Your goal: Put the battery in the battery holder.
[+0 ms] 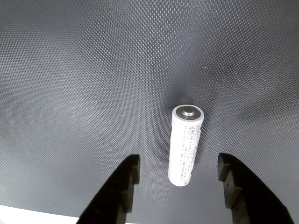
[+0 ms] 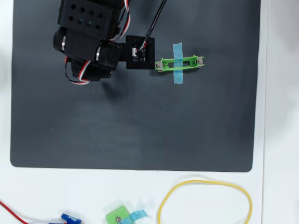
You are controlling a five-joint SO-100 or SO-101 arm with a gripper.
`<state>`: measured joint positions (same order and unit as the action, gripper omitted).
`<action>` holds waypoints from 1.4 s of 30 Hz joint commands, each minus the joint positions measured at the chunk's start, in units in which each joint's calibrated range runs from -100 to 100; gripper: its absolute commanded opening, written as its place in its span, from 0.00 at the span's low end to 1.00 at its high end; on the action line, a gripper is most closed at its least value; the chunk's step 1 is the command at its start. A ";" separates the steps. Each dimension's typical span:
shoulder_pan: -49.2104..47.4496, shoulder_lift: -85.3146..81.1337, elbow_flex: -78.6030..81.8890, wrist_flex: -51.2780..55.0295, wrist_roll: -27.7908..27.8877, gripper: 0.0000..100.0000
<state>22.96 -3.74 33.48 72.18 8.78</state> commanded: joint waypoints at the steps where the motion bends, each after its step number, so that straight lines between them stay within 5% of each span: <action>1: -0.29 -0.15 -0.09 -0.50 -0.23 0.16; 42: -1.01 9.24 -3.53 -3.12 -0.75 0.16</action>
<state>22.29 3.82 32.12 69.94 8.37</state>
